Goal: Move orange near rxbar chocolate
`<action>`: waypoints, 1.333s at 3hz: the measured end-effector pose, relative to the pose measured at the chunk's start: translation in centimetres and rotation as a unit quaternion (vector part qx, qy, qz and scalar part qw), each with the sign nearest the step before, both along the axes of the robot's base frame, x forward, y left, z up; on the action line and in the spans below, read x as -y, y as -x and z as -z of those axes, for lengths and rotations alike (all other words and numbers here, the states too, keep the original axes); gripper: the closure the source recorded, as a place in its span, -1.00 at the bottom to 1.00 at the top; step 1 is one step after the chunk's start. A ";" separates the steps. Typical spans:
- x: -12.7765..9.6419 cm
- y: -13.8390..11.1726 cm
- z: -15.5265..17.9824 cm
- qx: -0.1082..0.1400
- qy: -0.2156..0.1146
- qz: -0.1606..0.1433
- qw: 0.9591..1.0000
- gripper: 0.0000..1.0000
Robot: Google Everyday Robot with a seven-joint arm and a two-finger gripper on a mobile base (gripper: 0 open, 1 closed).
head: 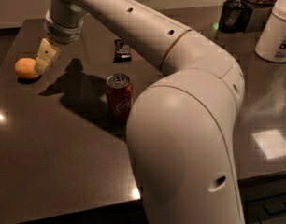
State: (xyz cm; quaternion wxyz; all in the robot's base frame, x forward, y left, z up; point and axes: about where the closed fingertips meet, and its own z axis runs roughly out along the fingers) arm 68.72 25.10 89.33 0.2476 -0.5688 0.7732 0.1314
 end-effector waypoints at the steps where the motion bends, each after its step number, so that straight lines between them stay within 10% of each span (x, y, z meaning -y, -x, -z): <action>1: -2.1 -0.4 0.9 0.012 0.008 -0.007 1.000 -1.00; 4: -6.4 -1.5 3.0 0.021 0.018 -0.024 0.999 -1.00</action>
Offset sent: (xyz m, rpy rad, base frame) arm 0.0206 0.0568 -0.0177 -0.0321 -0.0798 0.0103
